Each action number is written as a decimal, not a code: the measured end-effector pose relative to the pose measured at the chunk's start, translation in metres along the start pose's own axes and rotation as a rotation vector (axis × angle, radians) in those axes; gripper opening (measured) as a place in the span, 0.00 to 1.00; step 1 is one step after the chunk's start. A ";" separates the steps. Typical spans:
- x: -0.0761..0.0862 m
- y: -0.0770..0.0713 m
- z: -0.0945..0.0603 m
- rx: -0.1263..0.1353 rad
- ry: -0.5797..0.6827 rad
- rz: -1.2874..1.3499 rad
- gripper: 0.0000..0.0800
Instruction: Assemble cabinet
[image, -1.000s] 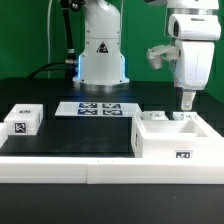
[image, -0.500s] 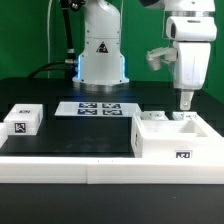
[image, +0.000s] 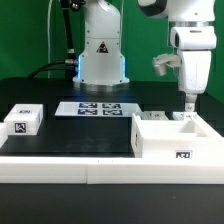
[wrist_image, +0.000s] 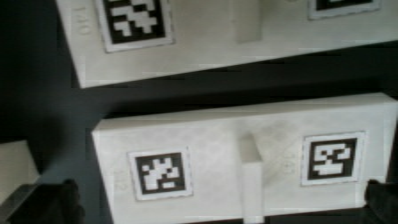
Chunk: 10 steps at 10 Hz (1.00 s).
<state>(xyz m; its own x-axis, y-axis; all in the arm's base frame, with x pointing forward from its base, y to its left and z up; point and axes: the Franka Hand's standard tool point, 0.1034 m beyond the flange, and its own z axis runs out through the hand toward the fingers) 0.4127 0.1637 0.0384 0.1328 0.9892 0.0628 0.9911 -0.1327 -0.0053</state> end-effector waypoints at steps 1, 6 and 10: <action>0.002 -0.003 0.009 0.005 0.010 0.001 1.00; 0.005 -0.004 0.023 0.021 0.018 0.007 1.00; 0.000 -0.005 0.028 0.032 0.016 0.015 0.47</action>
Offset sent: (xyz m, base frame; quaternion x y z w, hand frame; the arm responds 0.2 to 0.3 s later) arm 0.0042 0.0092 -0.0145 -0.0042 0.0120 0.0050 0.9999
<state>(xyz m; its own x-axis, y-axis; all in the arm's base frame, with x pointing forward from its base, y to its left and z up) 0.4079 0.1660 0.0109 0.1477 0.9859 0.0786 0.9887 -0.1451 -0.0379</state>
